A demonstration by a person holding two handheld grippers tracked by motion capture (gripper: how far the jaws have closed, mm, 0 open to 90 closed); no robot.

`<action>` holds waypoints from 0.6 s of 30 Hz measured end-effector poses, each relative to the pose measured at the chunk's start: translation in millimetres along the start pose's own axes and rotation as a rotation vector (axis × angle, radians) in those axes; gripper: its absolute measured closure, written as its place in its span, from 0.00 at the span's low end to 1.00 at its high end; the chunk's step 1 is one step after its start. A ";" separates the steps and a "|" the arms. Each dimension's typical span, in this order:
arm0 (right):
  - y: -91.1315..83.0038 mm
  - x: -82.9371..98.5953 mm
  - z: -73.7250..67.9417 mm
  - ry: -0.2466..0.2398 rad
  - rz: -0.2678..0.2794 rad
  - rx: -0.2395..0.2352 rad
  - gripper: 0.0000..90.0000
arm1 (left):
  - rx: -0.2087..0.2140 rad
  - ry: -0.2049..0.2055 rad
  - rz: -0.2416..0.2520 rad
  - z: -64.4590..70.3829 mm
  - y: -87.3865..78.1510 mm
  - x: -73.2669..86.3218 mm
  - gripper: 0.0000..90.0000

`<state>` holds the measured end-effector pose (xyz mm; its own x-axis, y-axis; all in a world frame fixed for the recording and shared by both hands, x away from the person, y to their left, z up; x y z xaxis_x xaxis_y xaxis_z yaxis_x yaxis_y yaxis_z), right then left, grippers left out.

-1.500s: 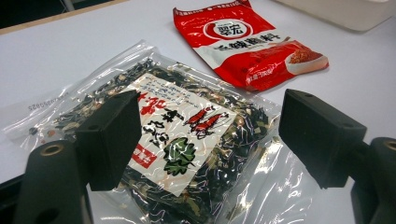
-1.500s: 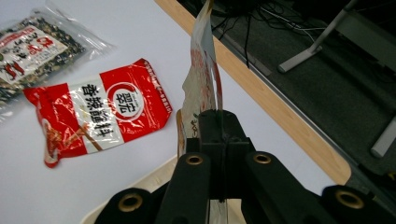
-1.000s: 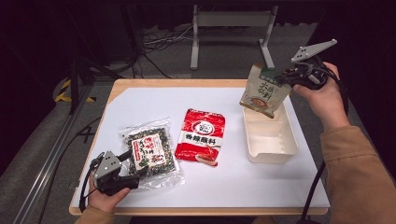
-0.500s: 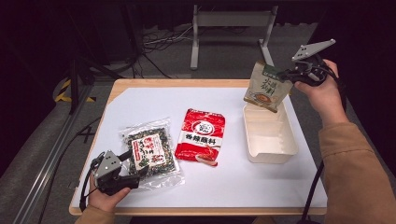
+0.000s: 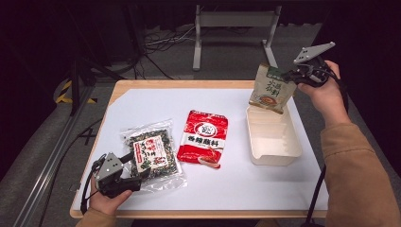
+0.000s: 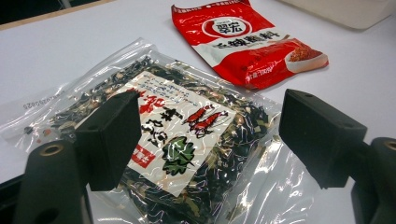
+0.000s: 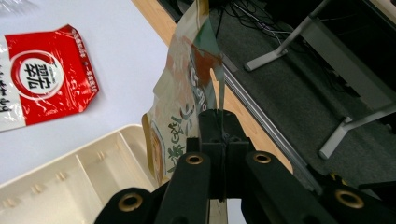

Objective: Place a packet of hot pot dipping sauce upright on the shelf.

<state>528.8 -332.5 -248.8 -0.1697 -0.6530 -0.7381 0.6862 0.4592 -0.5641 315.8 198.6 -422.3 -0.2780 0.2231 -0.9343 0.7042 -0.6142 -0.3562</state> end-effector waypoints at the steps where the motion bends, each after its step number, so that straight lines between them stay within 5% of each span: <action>1: 1.0 -0.2 -0.4 -0.009 -0.009 0.001 1.00 | 0.000 0.000 0.000 0.1 0.1 0.0 0.24; 18: 18.0 -5.3 -13.4 -0.091 -0.050 -0.015 1.00 | 0.003 0.003 0.003 -0.3 0.9 -0.6 0.24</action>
<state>532.7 -312.7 -260.0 -0.1383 -0.7271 -0.6724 0.6677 0.4330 -0.6055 316.8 198.1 -422.0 -0.2740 0.2237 -0.9354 0.7031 -0.6170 -0.3535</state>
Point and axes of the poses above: each handheld gripper's, and its own axes: y roughly forward along the jaws, x roughly out of its underside, z roughly to its right, the point moved 3 cm from there along y, roughly forward along the jaws, and after that the axes turned 8 degrees about z, right-handed, at the moved point
